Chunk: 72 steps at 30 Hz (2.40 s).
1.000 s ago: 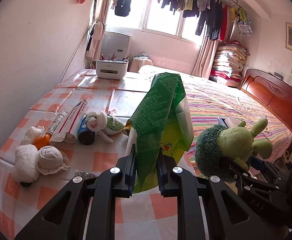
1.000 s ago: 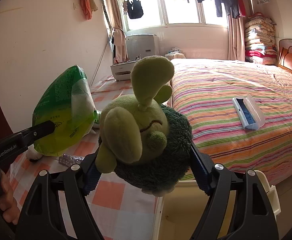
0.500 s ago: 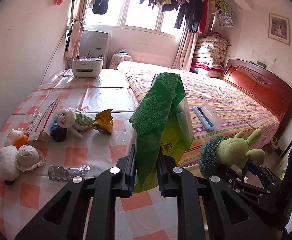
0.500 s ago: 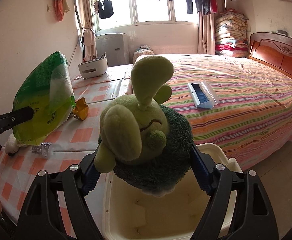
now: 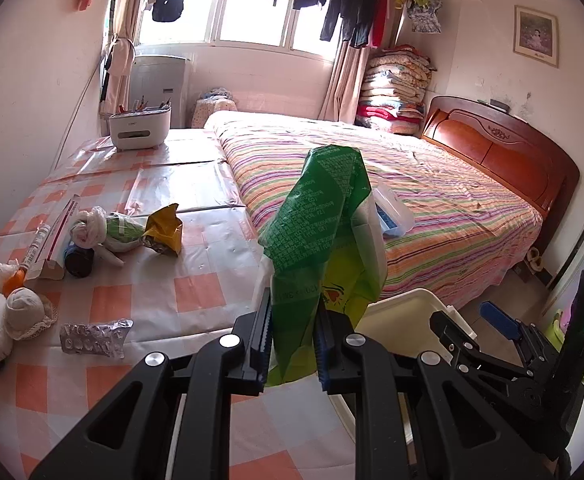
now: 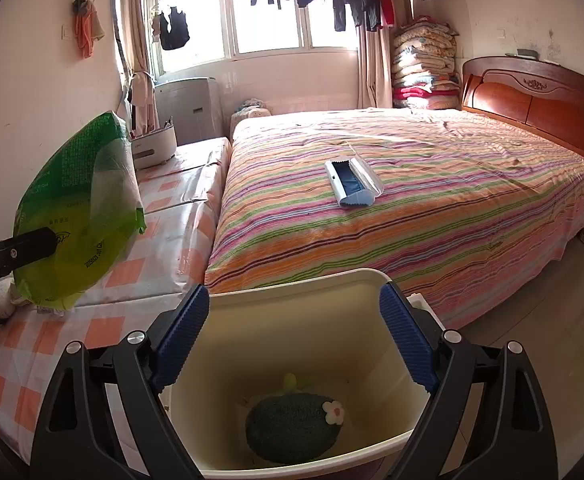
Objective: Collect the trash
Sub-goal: 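Carry the plush into the beige bin and open the right tool while the left tool carries the bag, then lower the green bag into the beige bin and open the left tool, then move both empty tools back over the remaining table items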
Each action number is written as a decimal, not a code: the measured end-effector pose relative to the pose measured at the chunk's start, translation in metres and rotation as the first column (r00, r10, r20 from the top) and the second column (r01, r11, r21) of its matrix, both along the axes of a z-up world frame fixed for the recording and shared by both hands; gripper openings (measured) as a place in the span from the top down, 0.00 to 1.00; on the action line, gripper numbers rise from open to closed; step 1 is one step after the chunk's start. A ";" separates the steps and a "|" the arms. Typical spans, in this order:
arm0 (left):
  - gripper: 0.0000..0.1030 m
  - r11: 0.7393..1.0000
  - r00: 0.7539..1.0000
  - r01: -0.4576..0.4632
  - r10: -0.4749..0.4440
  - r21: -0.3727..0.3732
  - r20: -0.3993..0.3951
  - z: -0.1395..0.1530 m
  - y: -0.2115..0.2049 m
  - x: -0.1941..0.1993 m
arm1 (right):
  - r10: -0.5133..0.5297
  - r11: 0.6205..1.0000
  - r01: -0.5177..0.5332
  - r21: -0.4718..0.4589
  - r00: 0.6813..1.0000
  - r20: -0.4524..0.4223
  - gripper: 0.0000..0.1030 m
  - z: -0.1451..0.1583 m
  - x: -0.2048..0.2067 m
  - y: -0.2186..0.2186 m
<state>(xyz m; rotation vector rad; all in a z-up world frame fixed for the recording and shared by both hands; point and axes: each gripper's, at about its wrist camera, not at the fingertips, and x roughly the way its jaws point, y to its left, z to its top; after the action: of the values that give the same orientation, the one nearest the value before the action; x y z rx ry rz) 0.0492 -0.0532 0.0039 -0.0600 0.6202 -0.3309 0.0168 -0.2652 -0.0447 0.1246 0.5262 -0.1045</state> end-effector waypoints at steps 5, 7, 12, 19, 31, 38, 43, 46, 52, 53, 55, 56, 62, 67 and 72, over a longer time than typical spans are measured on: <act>0.83 1.000 1.000 0.026 -0.026 0.006 -0.017 -0.004 -0.010 0.001 | -0.029 0.999 0.029 0.024 0.999 0.018 0.17 0.004 -0.003 -0.010; 0.83 0.999 0.999 0.039 -0.039 0.004 -0.026 -0.006 -0.015 0.001 | -0.044 0.999 0.042 0.031 0.998 0.037 0.17 0.006 -0.006 -0.013; 0.83 0.996 0.994 0.089 -0.089 0.007 -0.061 -0.014 -0.029 0.003 | -0.087 0.995 0.083 0.048 0.992 0.092 0.16 0.014 -0.014 -0.024; 0.81 0.986 0.982 0.165 -0.161 0.030 -0.100 -0.026 -0.052 0.000 | -0.140 0.988 0.130 0.083 0.981 0.135 0.16 0.019 -0.020 -0.037; 0.79 0.975 0.971 0.216 -0.209 0.053 -0.120 -0.030 -0.067 -0.005 | -0.197 0.976 0.175 0.128 0.963 0.182 0.14 0.022 -0.030 -0.050; 0.34 0.980 0.982 0.186 -0.183 0.069 -0.051 -0.018 -0.064 -0.016 | -0.190 0.978 0.171 0.118 0.966 0.176 0.13 0.022 -0.027 -0.046; 0.30 0.982 0.987 0.160 -0.161 0.097 -0.003 -0.005 -0.056 -0.020 | -0.180 0.980 0.162 0.115 0.969 0.169 0.13 0.020 -0.025 -0.041; 0.29 0.986 0.991 0.134 -0.135 0.099 -0.002 0.000 -0.048 -0.017 | -0.169 0.982 0.152 0.115 0.972 0.164 0.13 0.020 -0.022 -0.037; 0.28 0.992 0.998 0.063 -0.063 0.106 0.002 0.006 -0.025 -0.010 | -0.143 0.986 0.128 0.107 0.978 0.155 0.07 0.019 -0.015 -0.022; 0.28 0.993 0.999 0.049 -0.050 0.106 0.003 0.006 -0.021 -0.009 | -0.137 0.987 0.122 0.103 0.978 0.156 0.06 0.019 -0.013 -0.019; 0.28 0.994 1.000 0.024 -0.025 0.109 0.004 0.007 -0.010 -0.008 | -0.121 0.990 0.108 0.091 0.980 0.155 0.06 0.021 -0.009 -0.010; 0.28 0.994 1.000 0.011 -0.012 0.112 0.005 0.008 -0.005 -0.007 | -0.113 0.991 0.101 0.084 0.982 0.152 0.06 0.021 -0.007 -0.007; 0.28 0.992 0.997 -0.073 0.073 0.105 0.002 0.014 0.030 -0.001 | -0.042 0.998 0.035 0.060 0.992 0.123 0.06 0.021 0.011 0.024; 0.28 0.984 0.990 -0.142 0.142 0.107 0.004 0.019 0.062 0.001 | 0.024 0.999 -0.027 0.029 0.993 0.117 0.06 0.025 0.023 0.055; 0.28 0.968 0.974 -0.227 0.228 0.107 -0.001 0.019 0.099 0.004 | 0.102 0.995 -0.102 -0.003 0.990 0.100 0.06 0.027 0.040 0.088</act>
<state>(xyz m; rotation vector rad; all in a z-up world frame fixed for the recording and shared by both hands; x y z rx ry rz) 0.0530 0.0462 0.0231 -0.0308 0.6367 -0.0747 0.0568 -0.1773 -0.0176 0.1048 0.4314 0.0021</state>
